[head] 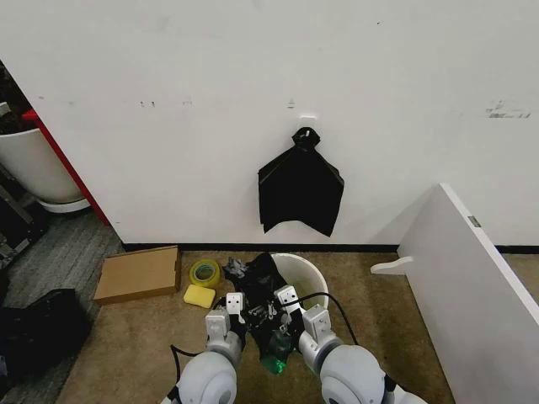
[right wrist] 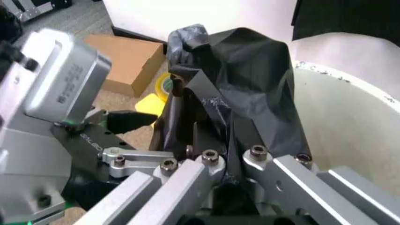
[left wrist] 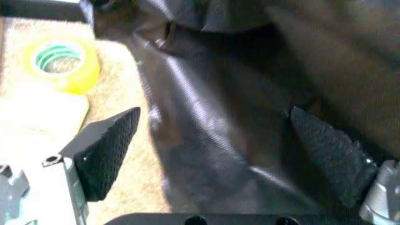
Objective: Place the garbage bag over the trash bin.
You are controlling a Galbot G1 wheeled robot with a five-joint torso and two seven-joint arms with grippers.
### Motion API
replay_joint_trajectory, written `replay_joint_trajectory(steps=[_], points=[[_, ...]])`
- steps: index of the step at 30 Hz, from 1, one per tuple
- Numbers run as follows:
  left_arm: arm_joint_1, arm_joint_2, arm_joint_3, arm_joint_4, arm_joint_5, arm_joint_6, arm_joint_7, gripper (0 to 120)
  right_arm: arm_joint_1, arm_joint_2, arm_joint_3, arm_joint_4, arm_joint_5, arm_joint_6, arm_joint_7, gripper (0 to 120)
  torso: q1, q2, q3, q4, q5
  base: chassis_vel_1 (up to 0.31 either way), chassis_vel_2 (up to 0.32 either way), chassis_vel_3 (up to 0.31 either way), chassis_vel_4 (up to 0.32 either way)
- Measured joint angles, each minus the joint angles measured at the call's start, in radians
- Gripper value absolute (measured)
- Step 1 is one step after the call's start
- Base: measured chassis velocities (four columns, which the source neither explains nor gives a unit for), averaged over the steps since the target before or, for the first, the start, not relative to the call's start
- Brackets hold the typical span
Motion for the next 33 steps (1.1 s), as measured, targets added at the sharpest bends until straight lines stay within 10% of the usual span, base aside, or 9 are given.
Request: replay_joint_trajectory(steps=[9, 33], points=[[-0.029, -0.02, 0.001, 0.064, -0.028, -0.016, 0.006, 86, 0.0, 0.001, 0.005, 0.0, 0.013, 0.0, 0.007, 0, 0.0, 0.0, 0.0, 0.0, -0.0001, 0.0, 0.0, 0.0, 0.0], [-0.057, -0.024, -0.006, 0.069, -0.127, 0.007, -0.08, 4, -0.003, -0.002, 0.008, 0.008, 0.032, 0.006, 0.012, 0, 0.0, 0.0, 0.0, 0.0, -0.0001, 0.0, 0.0, 0.0, 0.0]])
